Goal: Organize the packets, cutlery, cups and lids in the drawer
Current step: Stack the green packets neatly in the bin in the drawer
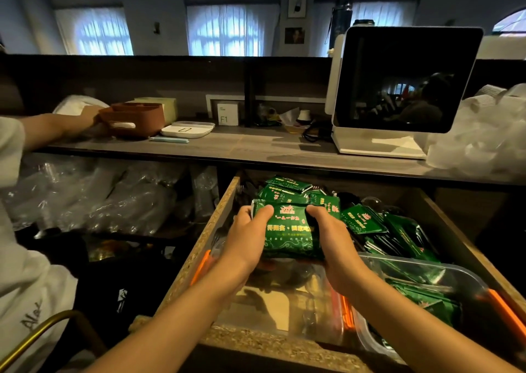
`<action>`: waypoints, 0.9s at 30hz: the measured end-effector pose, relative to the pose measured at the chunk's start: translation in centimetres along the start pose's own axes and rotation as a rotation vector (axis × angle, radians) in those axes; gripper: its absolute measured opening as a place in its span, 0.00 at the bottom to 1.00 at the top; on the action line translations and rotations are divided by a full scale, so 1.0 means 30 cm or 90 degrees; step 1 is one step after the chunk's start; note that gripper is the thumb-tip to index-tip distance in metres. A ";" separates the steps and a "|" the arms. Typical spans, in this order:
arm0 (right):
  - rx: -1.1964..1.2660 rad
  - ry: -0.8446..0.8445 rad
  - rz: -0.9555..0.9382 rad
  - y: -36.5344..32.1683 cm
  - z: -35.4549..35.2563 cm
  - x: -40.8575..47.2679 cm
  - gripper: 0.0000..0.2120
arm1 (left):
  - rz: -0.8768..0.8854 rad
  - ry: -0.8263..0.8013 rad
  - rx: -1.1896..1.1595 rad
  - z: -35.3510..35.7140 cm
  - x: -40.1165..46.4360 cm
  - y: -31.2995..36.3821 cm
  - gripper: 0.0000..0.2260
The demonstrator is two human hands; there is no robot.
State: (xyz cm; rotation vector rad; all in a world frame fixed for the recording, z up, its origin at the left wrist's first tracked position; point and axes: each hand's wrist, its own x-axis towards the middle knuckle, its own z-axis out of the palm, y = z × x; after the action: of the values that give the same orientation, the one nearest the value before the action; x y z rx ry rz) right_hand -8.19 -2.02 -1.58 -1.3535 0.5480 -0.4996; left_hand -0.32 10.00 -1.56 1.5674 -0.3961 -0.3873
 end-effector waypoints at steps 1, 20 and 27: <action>0.004 -0.004 0.006 0.000 -0.002 -0.001 0.15 | 0.004 0.001 -0.003 0.002 -0.007 0.004 0.17; -0.296 -0.097 0.099 0.029 -0.024 -0.001 0.19 | -0.274 -0.277 0.063 -0.171 -0.032 -0.020 0.20; -0.306 -0.188 0.117 0.045 -0.048 0.013 0.24 | -0.306 -0.397 0.164 -0.147 -0.007 -0.087 0.17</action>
State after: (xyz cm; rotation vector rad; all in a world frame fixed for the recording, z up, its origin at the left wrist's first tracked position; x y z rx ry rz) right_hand -8.76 -3.16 -3.12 -1.7754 0.5599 -0.0087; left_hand 1.63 14.04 -4.03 1.7693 -0.5580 -1.2541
